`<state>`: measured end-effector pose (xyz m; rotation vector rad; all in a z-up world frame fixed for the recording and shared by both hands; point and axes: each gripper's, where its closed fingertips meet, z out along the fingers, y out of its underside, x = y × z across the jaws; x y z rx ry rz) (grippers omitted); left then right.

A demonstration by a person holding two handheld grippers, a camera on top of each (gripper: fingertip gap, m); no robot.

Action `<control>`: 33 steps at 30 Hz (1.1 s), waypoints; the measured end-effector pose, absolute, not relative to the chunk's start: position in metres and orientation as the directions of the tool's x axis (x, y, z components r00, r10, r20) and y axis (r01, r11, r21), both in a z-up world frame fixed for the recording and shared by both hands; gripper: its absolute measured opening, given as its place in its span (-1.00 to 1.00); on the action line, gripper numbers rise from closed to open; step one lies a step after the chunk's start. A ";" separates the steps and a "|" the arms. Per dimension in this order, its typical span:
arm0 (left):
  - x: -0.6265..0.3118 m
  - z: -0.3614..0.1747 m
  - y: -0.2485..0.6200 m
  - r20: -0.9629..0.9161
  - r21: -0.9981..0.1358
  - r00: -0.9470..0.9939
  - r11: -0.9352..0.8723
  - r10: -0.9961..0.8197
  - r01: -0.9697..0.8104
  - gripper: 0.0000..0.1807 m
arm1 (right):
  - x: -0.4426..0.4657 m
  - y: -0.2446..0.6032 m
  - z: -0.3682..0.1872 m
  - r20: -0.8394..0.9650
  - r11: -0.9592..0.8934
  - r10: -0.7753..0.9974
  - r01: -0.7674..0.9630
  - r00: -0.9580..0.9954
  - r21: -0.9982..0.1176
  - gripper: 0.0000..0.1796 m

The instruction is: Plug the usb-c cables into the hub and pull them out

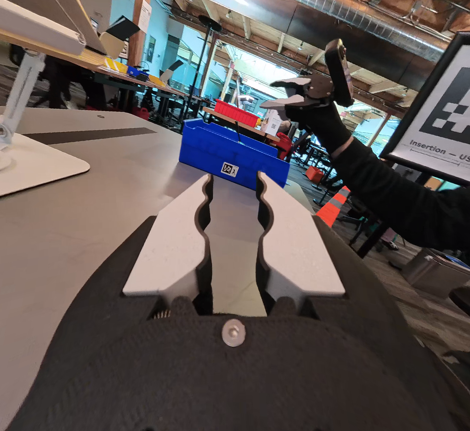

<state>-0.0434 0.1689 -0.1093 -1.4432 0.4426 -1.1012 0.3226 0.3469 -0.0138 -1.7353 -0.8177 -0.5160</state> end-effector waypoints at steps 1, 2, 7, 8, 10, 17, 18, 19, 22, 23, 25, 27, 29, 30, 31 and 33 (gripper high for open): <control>-0.044 -0.109 0.169 0.365 -0.918 0.502 -0.214 -0.784 0.333 -0.65 | 0.325 0.344 -0.013 0.700 -0.164 0.262 0.746 0.664 -0.646 -0.13; -0.044 -0.106 0.168 0.357 -0.921 0.528 -0.195 -0.770 0.338 -0.64 | 0.328 0.342 -0.013 0.698 -0.164 0.264 0.744 0.666 -0.648 -0.13; -0.042 -0.058 0.144 0.255 -0.953 0.641 -0.077 -0.724 0.293 -0.57 | 0.368 0.339 -0.014 0.615 -0.192 0.249 0.660 0.748 -0.726 -0.15; -0.047 -0.046 0.143 0.223 -0.966 0.695 -0.061 -0.683 0.250 -0.55 | 0.381 0.340 -0.017 0.537 -0.211 0.261 0.590 0.803 -0.780 -0.16; -0.068 -0.021 0.140 0.117 -0.992 0.816 -0.031 -0.567 0.120 -0.46 | 0.420 0.345 -0.027 0.430 -0.286 0.226 0.482 0.874 -0.828 -0.22; -0.176 0.061 0.099 -0.173 -0.981 0.949 -0.041 -0.265 -0.190 -0.31 | 0.502 0.359 -0.082 0.109 -0.386 0.213 0.186 0.971 -0.904 -0.34; -0.194 0.064 0.094 -0.169 -0.979 0.957 -0.069 -0.235 -0.190 -0.26 | 0.505 0.358 -0.093 0.109 -0.417 0.224 0.196 0.968 -0.887 -0.31; -0.212 0.064 0.088 -0.169 -0.976 0.964 -0.102 -0.203 -0.193 -0.24 | 0.505 0.358 -0.103 0.124 -0.437 0.253 0.227 0.960 -0.870 -0.31; -0.264 0.045 0.069 -0.172 -0.956 0.978 -0.220 -0.120 -0.195 -0.18 | 0.490 0.356 -0.136 0.081 -0.504 0.362 0.268 0.929 -0.821 -0.32; -0.280 0.033 0.062 -0.182 -0.943 0.979 -0.265 -0.088 -0.199 -0.16 | 0.487 0.356 -0.147 0.078 -0.525 0.384 0.287 0.920 -0.801 -0.37; -0.309 0.006 0.044 -0.189 -0.915 0.981 -0.355 -0.045 -0.193 -0.12 | 0.480 0.354 -0.166 0.087 -0.549 0.429 0.336 0.899 -0.765 -0.51; -0.336 -0.025 0.025 -0.179 -0.885 0.984 -0.438 0.006 -0.158 -0.11 | 0.470 0.352 -0.181 0.073 -0.564 0.470 0.363 0.879 -0.742 -0.69; -0.358 -0.063 0.003 -0.168 -0.829 0.985 -0.546 0.030 -0.125 -0.12 | 0.469 0.353 -0.183 0.093 -0.553 0.464 0.370 0.881 -0.747 -0.94; -0.364 -0.084 -0.009 -0.132 -0.792 0.991 -0.604 0.031 -0.087 -0.12 | 0.465 0.351 -0.183 0.050 -0.558 0.474 0.344 0.879 -0.755 -0.95; -0.373 -0.101 -0.021 -0.113 -0.758 0.992 -0.650 0.050 -0.054 -0.11 | 0.460 0.349 -0.183 0.023 -0.558 0.486 0.330 0.874 -0.761 -0.96; -0.389 -0.125 -0.042 -0.114 -0.730 0.989 -0.683 0.093 -0.020 -0.10 | 0.453 0.345 -0.183 0.016 -0.549 0.494 0.326 0.869 -0.769 -0.96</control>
